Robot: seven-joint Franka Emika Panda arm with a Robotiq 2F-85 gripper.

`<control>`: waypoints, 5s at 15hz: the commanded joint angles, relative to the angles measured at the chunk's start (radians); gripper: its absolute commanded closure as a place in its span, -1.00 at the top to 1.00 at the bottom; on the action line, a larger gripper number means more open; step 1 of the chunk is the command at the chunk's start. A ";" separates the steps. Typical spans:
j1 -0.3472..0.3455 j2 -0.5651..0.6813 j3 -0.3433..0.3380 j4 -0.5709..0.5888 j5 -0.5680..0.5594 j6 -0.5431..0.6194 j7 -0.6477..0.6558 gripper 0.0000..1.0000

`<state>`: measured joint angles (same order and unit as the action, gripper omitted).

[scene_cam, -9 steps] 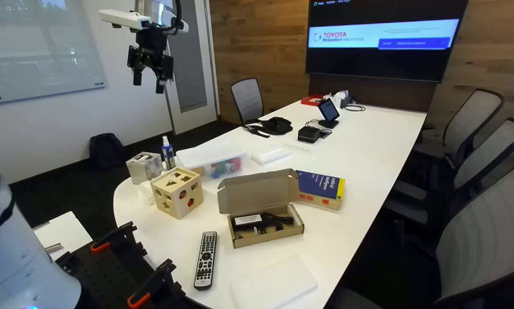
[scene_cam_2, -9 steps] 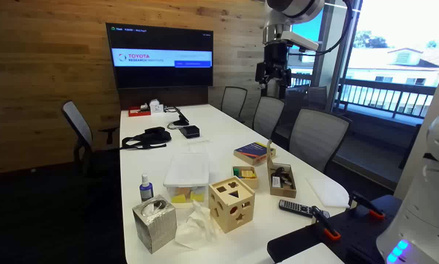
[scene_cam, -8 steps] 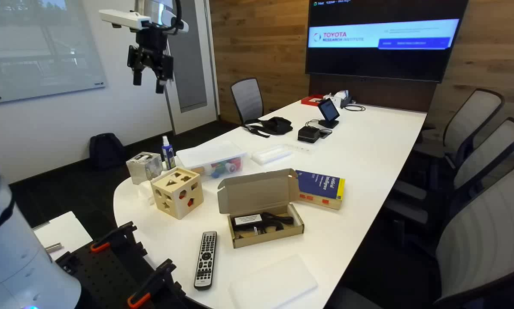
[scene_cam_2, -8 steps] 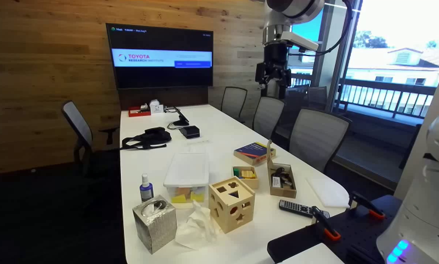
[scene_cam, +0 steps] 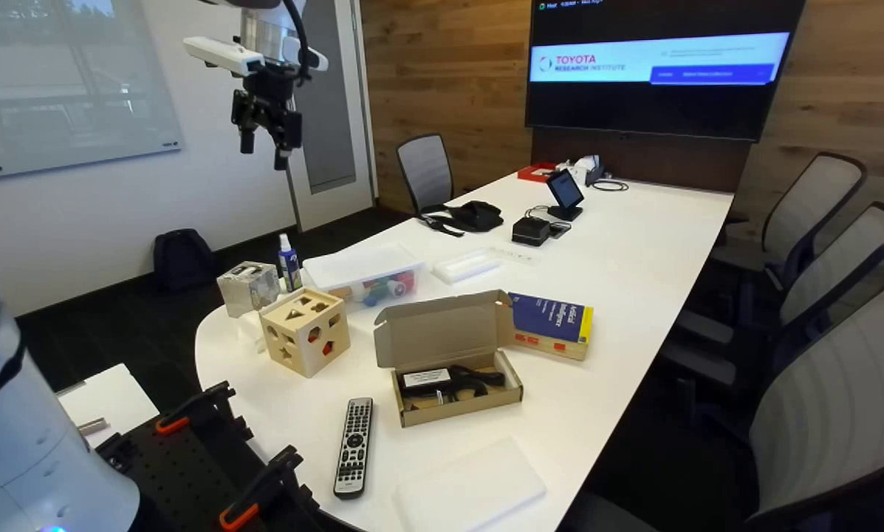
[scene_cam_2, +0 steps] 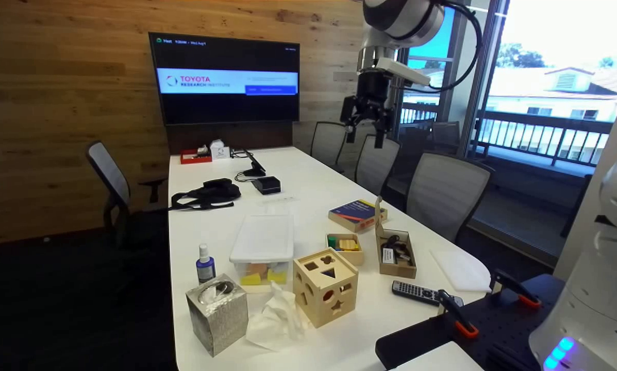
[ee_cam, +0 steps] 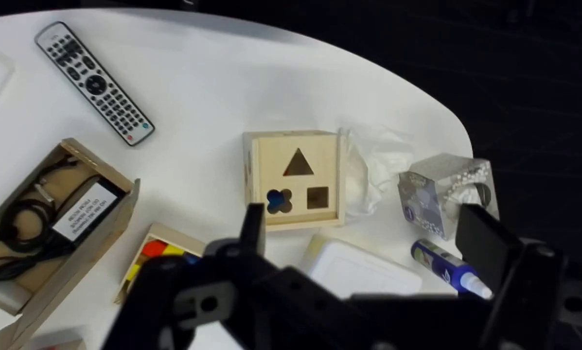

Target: Clean the remote with a paper towel

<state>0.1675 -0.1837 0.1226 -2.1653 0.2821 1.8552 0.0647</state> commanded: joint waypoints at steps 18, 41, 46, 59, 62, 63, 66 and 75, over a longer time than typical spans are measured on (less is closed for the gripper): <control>0.164 0.996 0.102 0.555 0.093 0.399 0.413 1.00; 0.343 1.169 0.021 0.718 0.096 0.348 1.322 1.00; 0.341 1.179 0.019 0.696 0.049 0.338 1.486 1.00; 0.336 1.300 -0.016 0.757 -0.122 0.327 1.521 0.47; 0.336 1.314 -0.012 0.768 -0.144 0.343 1.504 -0.02; 0.335 1.317 -0.010 0.770 -0.146 0.348 1.500 -0.15; 0.325 1.319 -0.002 0.770 -0.144 0.366 1.485 -0.60; 0.192 1.166 0.105 0.633 -0.055 0.501 1.217 -0.99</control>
<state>0.4202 1.1011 0.1799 -1.4266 0.1807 2.3273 1.3857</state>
